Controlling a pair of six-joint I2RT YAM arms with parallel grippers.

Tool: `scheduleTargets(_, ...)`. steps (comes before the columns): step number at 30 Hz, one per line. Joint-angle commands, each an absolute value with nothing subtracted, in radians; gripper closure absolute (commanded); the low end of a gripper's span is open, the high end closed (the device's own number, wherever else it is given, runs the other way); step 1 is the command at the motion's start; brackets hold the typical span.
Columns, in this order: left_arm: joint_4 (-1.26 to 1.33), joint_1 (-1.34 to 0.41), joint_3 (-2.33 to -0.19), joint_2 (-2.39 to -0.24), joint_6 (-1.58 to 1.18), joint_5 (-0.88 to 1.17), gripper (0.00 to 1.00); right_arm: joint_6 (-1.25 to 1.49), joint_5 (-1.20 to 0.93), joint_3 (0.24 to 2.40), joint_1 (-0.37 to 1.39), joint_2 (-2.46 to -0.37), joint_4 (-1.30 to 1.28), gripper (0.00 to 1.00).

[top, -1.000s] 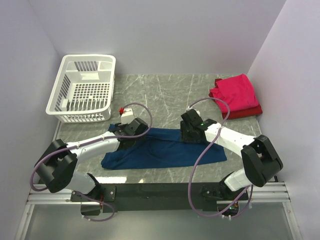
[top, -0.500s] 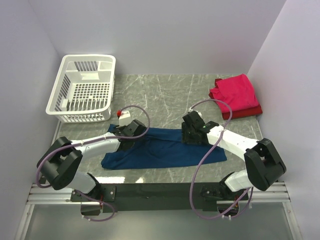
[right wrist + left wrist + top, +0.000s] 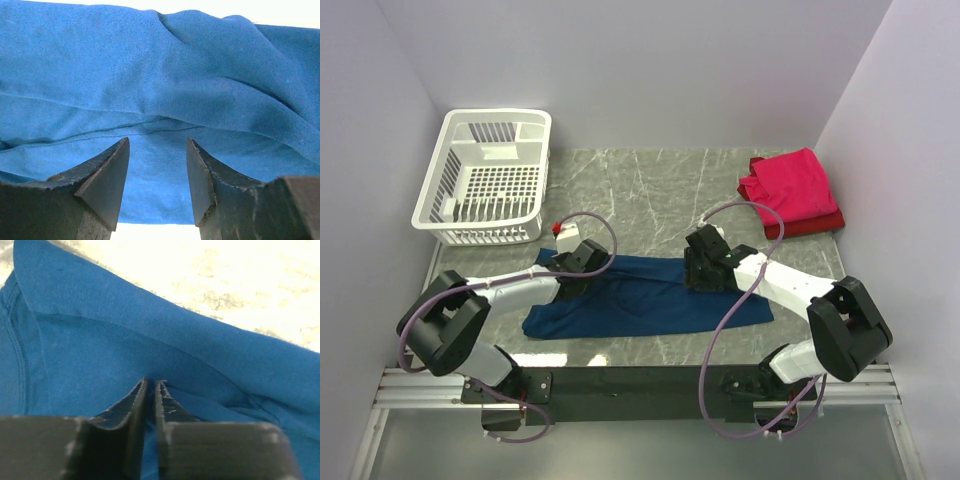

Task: Fold and stack the t-shirts
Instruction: Fold the tshirt

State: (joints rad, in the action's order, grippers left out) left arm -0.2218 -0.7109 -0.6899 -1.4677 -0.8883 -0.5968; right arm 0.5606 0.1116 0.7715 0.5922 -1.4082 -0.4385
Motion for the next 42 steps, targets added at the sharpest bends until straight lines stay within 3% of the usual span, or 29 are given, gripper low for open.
scheduleTargets(1,-0.239,-0.707,-0.687,-1.413,-0.902,-0.6,0.99,0.571,0.127,0.765,0.595,-1.377,-0.422,0.44)
scheduleTargets(13,-0.331,-0.767,-0.621,-1.171,-0.917,-0.471,0.99,0.572,0.149,0.778,0.597,-1.318,-0.469,0.44)
scheduleTargets(28,-0.505,-0.857,-0.617,-1.054,-0.968,-0.414,0.99,0.558,0.264,0.819,0.575,-1.197,-0.578,0.43)
scheduleTargets(34,-0.442,-0.961,-0.612,-1.039,-0.943,-0.319,0.75,0.548,0.262,0.799,0.548,-1.198,-0.569,0.42)
scheduleTargets(42,-0.397,-1.052,-0.637,-1.002,-0.907,-0.222,0.55,0.531,0.264,0.77,0.488,-1.169,-0.577,0.41)
